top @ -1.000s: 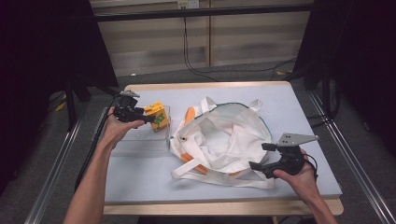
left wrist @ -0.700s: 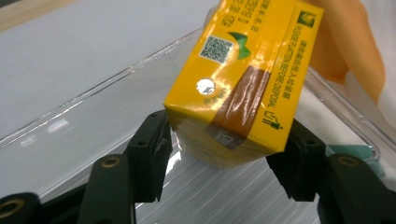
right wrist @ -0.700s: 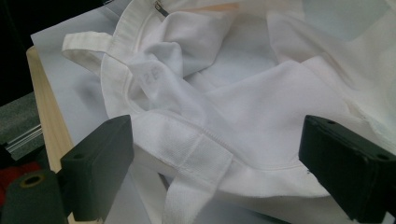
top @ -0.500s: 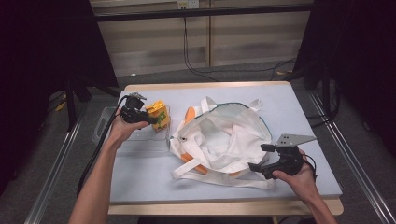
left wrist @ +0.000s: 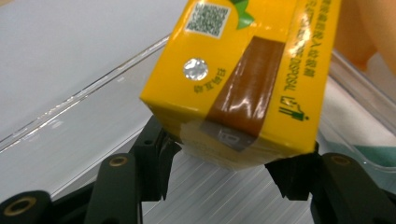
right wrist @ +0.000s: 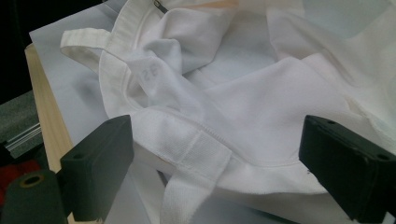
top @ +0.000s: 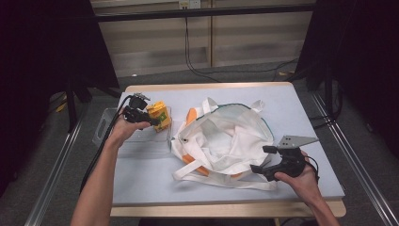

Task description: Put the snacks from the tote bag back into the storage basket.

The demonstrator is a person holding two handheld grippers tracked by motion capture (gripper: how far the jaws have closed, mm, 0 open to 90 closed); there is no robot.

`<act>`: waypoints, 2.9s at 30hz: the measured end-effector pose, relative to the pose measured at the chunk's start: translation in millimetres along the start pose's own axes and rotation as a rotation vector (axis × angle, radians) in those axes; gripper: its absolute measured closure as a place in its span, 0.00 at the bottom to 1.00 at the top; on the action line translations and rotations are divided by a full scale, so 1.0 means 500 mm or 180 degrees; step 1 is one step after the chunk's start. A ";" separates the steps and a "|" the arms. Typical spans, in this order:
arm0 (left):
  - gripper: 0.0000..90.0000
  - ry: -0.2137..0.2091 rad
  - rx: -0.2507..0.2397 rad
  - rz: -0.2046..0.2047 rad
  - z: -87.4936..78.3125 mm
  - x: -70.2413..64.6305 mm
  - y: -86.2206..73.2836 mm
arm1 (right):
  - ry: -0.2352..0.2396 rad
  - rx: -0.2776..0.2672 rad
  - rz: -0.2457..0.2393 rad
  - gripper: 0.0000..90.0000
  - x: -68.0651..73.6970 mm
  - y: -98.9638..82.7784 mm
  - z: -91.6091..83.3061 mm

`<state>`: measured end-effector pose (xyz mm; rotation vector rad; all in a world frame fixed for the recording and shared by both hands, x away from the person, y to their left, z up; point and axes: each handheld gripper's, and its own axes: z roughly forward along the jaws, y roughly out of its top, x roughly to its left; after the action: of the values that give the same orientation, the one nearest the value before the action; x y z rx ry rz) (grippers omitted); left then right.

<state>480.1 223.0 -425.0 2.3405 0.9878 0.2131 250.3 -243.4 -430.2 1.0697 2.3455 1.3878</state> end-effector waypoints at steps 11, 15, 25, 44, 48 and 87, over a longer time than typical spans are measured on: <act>0.54 -0.0120 0.0133 0.0084 -0.001 0.011 -0.001 | 0.0008 0.0008 -0.0012 0.11 0.002 -0.001 0.002; 0.56 -0.0142 0.0223 0.0061 -0.005 0.014 0.002 | 0.0004 0.0013 0.0001 0.11 0.001 -0.001 0.001; 0.55 -0.0231 0.0295 -0.0059 -0.008 0.023 0.000 | 0.0002 0.0018 -0.0003 0.11 0.001 -0.001 0.002; 0.55 -0.0171 0.0292 -0.0166 -0.017 0.025 -0.006 | 0.0017 0.0043 -0.0013 0.11 0.003 0.000 0.006; 0.55 -0.0193 0.0285 -0.0187 -0.017 0.028 -0.006 | 0.0019 0.0038 -0.0014 0.11 0.003 0.000 0.005; 0.36 -0.0102 0.0295 0.0319 0.013 0.023 0.008 | 0.0054 0.0076 -0.0039 0.11 0.004 -0.002 0.014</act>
<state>493.1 226.0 -428.6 2.4726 0.8833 0.1717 251.9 -237.8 -434.4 1.0521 2.3823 1.3731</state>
